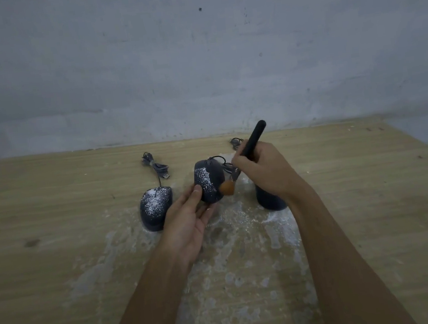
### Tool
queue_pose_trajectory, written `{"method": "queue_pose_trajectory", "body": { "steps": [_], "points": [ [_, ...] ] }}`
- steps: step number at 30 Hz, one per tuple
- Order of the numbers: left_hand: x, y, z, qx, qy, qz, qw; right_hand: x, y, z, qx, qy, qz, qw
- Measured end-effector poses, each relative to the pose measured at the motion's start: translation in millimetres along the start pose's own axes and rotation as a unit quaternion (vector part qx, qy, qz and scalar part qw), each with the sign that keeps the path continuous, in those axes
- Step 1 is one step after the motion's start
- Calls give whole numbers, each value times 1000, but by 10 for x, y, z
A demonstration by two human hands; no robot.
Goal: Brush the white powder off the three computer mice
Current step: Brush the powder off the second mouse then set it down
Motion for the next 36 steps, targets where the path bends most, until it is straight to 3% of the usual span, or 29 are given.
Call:
{"method": "queue_pose_trajectory", "body": {
  "steps": [4, 9, 12, 17, 25, 30, 36],
  "points": [
    [1, 18, -1, 6, 1, 4, 1000, 55, -136, -21, -68, -8, -26, 997],
    [1, 18, 3, 11, -1, 5, 1000, 7, 45, 4, 20, 1, 0, 1000],
    [-1, 34, 8, 15, -1, 7, 1000, 37, -106, -18, -54, -3, -24, 998],
    [19, 13, 7, 8, -5, 0, 1000, -11, 62, 20, 44, 7, 12, 999],
    [57, 37, 14, 13, -9, -11, 1000, -59, -156, -22, -79, 38, 3, 996],
    [109, 79, 41, 23, -16, -31, 999, 17, -122, -37, -100, 7, 58, 993],
    [131, 80, 61, 13, -19, -34, 999, -43, -245, -42, -140, 25, 30, 989]
  ]
}}
Point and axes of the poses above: each hand's wrist, its own z-axis away from the middle knuckle, its own y-axis out of the palm, x = y × z, the point moved 10 cm from there along -z, towards the middle knuckle, and after that the axes turned 14 degrees about z, right-handed, at the moved point
